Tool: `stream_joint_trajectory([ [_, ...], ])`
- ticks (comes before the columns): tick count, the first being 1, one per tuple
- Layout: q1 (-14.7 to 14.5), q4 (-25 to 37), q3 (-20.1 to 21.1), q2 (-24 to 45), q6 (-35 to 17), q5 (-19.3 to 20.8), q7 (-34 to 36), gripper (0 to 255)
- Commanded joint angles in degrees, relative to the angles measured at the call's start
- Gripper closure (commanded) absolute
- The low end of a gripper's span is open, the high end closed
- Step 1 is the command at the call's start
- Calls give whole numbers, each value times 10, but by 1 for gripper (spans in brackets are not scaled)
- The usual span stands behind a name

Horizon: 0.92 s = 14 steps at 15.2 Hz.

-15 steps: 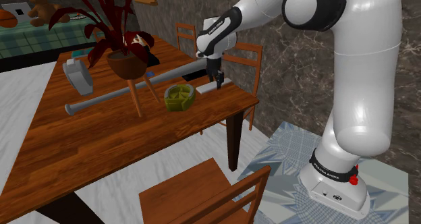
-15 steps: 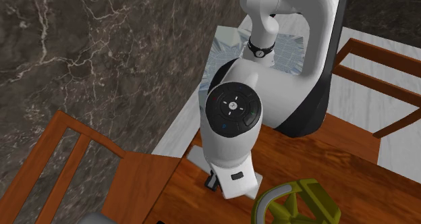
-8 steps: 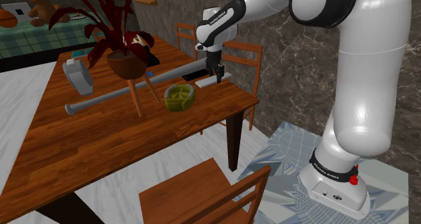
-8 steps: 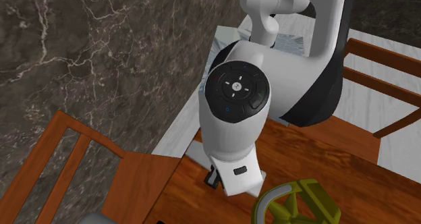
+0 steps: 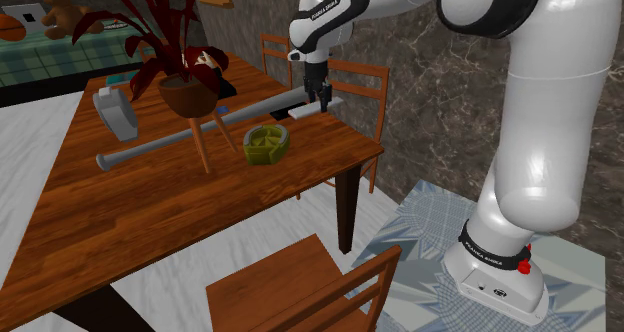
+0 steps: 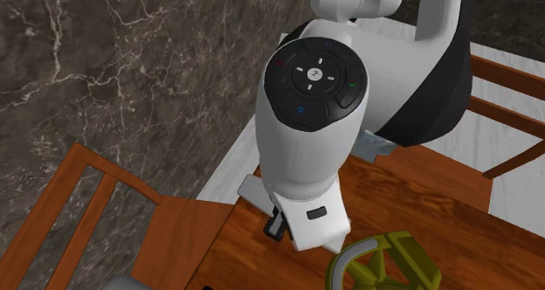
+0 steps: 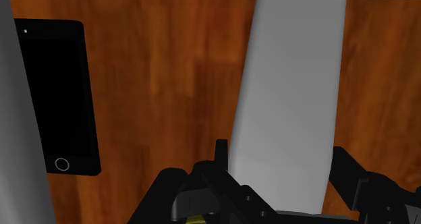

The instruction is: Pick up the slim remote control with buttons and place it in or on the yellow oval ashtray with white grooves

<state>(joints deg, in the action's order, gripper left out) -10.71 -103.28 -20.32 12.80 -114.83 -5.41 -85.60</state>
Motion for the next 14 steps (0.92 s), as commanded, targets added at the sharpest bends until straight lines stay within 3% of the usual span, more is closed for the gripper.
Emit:
stream_joint_trajectory([
  [1, 0, 11, -1, -4, 15, 2, 1, 255],
  [7, -25, 62, 17, 21, 41, -2, 46, 255],
  [14, -63, 165, 46, 91, 74, -12, 117, 255],
])
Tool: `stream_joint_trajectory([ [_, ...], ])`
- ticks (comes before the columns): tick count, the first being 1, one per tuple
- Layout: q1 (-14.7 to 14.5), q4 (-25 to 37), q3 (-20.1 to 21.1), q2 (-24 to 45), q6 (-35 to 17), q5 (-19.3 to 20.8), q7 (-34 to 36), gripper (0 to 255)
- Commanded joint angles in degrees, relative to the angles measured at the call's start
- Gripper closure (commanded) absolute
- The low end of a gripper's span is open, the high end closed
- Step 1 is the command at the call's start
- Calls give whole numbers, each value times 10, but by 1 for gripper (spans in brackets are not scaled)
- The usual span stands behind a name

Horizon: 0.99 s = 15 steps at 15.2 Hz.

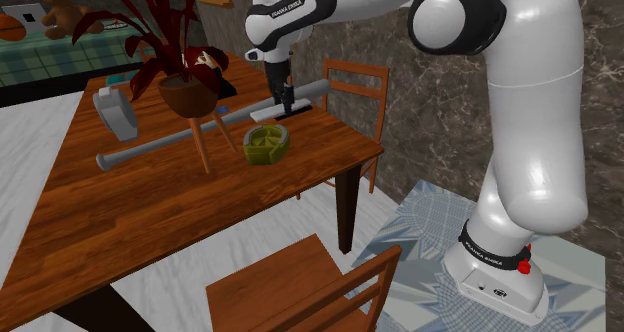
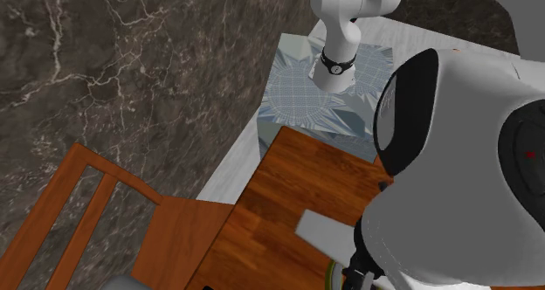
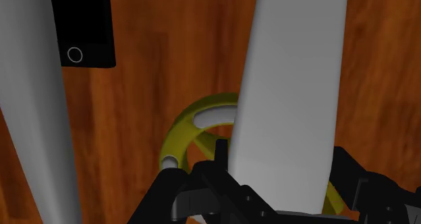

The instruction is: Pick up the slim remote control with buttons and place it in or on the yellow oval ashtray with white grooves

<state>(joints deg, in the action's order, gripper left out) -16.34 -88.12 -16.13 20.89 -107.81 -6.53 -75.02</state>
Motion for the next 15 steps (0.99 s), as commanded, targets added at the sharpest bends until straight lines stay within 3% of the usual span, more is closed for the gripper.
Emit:
stream_joint_trajectory([
  [1, -11, 33, 8, 22, 10, -3, 21, 255],
  [5, -27, 115, 21, 75, 39, -9, 57, 255],
  [15, -30, 56, 23, 87, -31, -13, 53, 255],
])
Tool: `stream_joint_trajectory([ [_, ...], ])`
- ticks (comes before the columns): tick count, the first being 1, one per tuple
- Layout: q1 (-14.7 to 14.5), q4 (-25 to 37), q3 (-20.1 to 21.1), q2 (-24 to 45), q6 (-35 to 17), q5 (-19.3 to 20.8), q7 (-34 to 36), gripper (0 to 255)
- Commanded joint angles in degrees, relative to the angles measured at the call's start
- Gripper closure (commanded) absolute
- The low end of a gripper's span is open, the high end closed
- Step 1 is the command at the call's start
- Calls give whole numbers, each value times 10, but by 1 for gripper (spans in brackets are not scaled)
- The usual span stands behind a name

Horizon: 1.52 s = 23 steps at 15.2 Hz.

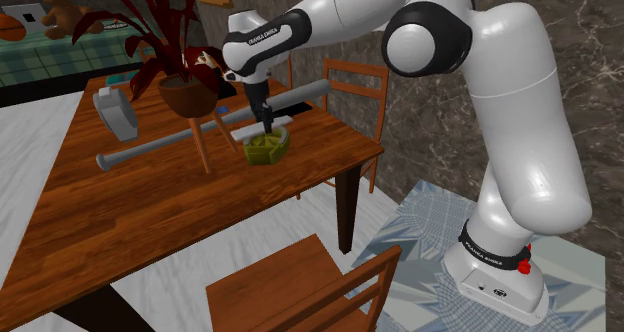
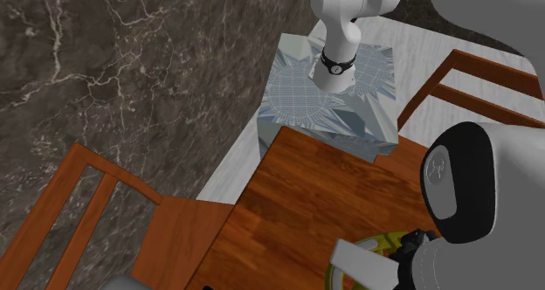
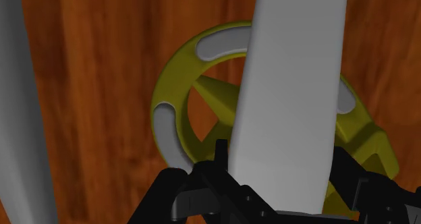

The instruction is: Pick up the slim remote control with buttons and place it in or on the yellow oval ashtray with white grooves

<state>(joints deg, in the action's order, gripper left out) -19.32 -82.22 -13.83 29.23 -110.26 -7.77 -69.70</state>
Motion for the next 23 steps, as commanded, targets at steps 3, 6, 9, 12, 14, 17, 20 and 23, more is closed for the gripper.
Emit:
stream_joint_trajectory([
  [3, 0, -17, 1, 10, -27, -3, -2, 255],
  [6, 0, -20, 2, 11, -31, -3, -3, 255],
  [9, 0, -20, 2, 11, -31, -3, -3, 255],
  [12, 0, -22, 1, 10, -32, -3, -3, 0],
  [14, 0, -21, 2, 11, -31, -3, -3, 0],
  [17, 0, -20, 2, 11, -31, -3, -3, 0],
  [20, 1, 17, -1, -2, 19, 1, 1, 0],
  [23, 2, 29, -1, -5, 33, 2, 2, 0],
])
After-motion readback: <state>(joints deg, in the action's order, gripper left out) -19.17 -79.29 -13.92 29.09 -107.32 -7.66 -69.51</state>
